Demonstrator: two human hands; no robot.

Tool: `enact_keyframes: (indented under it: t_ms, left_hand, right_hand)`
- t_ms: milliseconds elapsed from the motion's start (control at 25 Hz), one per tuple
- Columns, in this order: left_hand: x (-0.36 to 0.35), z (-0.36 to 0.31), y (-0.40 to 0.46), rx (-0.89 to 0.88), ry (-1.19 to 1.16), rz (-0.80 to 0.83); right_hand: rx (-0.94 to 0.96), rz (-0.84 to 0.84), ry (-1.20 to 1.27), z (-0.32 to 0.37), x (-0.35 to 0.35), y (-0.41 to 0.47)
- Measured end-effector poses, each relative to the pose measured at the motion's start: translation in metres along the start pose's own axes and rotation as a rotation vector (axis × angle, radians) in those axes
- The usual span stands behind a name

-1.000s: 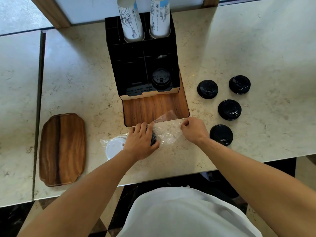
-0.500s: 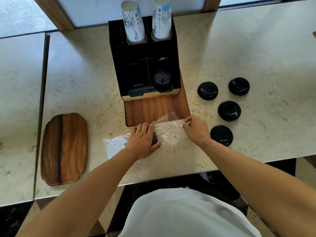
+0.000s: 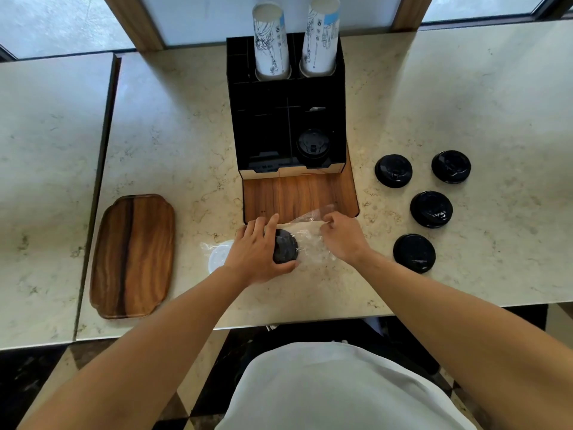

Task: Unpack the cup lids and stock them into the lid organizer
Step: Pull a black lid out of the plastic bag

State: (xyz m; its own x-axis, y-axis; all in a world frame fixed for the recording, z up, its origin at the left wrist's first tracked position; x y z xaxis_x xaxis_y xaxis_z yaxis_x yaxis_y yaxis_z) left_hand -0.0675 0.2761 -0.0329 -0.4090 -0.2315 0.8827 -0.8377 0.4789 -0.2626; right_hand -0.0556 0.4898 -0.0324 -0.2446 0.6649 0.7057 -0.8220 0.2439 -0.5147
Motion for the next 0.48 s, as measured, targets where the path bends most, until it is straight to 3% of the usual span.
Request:
enact_keyframes:
  t_ms: [160, 360, 480]
  left_hand:
    - [-0.001, 0.017, -0.012, 0.039, 0.043, -0.024]
    - [-0.003, 0.025, -0.019, 0.048, 0.075, -0.015]
    - [-0.004, 0.025, -0.019, 0.026, 0.090, -0.003]
  right_hand:
    - [-0.161, 0.041, 0.274, -0.001, -0.005, 0.006]
    - [-0.159, 0.127, 0.315, 0.002, -0.008, 0.005]
    - [-0.193, 0.137, 0.502, 0.002, -0.004, 0.005]
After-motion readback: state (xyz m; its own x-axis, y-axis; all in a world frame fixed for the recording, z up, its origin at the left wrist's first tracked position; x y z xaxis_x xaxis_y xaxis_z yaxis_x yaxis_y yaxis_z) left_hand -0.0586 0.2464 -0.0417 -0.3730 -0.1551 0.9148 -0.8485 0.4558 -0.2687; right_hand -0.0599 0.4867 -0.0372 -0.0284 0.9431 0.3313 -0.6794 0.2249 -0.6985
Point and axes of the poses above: each hand's wrist, its own y-axis towards the middle knuckle, its own x-axis out of the back of the hand, z = x × y, the point moved 5 cm from there along y, towards the middle knuckle, and after that the axes turned 11 degrees about -y, right-handed, at the moved point
